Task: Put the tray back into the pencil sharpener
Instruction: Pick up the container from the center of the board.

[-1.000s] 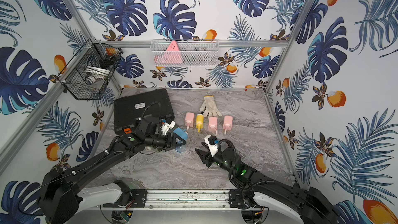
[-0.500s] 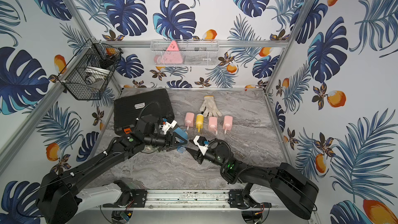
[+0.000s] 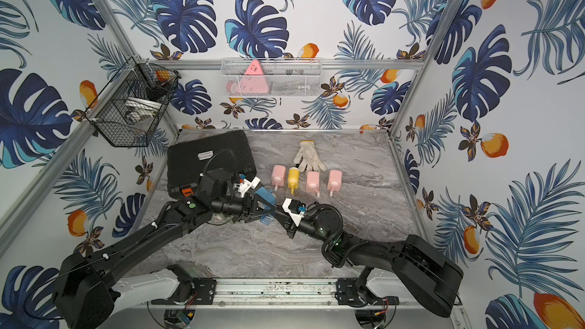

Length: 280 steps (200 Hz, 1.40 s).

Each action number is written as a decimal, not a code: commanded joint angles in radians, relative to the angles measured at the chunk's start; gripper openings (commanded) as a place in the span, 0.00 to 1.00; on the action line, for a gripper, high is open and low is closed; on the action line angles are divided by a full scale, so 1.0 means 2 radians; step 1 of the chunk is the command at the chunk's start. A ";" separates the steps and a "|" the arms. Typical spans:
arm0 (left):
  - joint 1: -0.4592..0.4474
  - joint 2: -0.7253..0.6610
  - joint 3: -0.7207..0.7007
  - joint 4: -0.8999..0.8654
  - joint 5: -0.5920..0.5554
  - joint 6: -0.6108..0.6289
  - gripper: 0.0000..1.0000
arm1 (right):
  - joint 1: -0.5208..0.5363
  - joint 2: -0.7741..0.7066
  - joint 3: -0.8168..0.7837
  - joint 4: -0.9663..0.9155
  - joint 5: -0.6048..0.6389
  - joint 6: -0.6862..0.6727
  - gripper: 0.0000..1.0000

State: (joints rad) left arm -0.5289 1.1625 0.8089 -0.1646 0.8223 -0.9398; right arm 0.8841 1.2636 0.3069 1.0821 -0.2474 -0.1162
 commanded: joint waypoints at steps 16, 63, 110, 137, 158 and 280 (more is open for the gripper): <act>0.001 -0.001 0.003 0.016 0.008 -0.003 0.56 | 0.001 0.010 0.007 0.035 -0.007 -0.009 0.17; 0.001 -0.004 0.003 0.021 0.007 -0.009 0.56 | 0.001 0.015 0.009 0.038 -0.010 -0.018 0.05; 0.001 -0.006 0.003 0.019 0.002 -0.012 0.64 | 0.001 0.013 0.009 0.037 -0.007 -0.022 0.00; 0.001 -0.012 0.006 0.009 -0.013 -0.006 0.81 | 0.001 0.012 0.005 0.040 -0.001 -0.020 0.00; 0.001 -0.021 0.014 -0.005 -0.038 0.003 0.93 | 0.001 0.010 -0.003 0.042 0.002 -0.016 0.00; 0.001 -0.113 0.042 -0.169 -0.431 0.125 0.99 | 0.011 -0.139 0.147 -0.715 0.173 0.309 0.00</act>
State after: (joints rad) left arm -0.5278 0.9520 0.9215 -0.4736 0.1394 -0.7418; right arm 0.9070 0.9710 0.5003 0.2543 -0.0170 0.2646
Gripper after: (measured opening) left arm 0.989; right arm 0.057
